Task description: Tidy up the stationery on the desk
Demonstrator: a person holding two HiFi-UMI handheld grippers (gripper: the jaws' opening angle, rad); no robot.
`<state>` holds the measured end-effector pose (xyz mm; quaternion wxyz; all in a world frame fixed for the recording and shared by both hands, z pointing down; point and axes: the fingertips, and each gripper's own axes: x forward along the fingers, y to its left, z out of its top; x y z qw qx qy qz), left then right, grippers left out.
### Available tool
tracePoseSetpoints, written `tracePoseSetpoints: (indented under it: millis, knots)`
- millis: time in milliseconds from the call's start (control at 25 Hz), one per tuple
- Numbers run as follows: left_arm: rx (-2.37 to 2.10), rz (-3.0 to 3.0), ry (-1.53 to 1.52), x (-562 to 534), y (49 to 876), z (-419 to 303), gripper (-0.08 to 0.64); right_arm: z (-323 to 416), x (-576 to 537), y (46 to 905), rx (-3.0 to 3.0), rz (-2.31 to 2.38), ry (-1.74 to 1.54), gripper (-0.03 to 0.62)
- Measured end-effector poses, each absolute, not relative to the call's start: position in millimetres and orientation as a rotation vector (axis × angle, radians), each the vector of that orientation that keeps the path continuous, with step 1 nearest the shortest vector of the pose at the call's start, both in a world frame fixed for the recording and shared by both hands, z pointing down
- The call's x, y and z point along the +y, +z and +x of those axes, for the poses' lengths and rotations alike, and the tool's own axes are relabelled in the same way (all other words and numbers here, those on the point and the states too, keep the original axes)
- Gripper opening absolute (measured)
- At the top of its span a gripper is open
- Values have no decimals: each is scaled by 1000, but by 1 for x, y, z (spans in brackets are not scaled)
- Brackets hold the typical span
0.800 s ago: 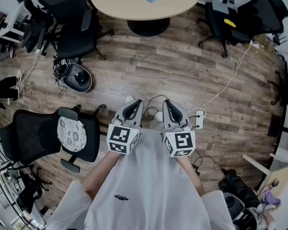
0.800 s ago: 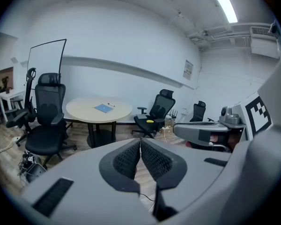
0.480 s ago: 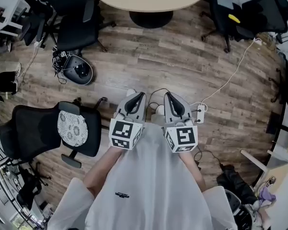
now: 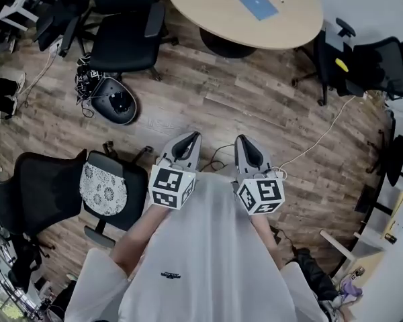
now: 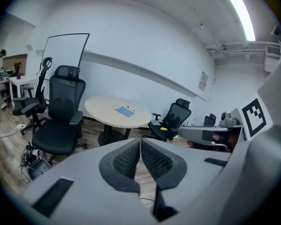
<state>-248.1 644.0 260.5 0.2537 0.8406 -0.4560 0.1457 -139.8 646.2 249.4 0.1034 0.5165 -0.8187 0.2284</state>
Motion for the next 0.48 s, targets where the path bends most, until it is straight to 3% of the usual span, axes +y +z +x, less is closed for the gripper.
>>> tracePoseSetpoints:
  millis: [240, 480]
  knots:
    - [-1284, 2216, 323, 592, 265, -303, 26, -150, 587, 250, -2349, 1597, 652, 35]
    - [-1257, 2220, 336, 537, 276, -297, 25, -143, 518, 256, -2329, 1604, 577, 35]
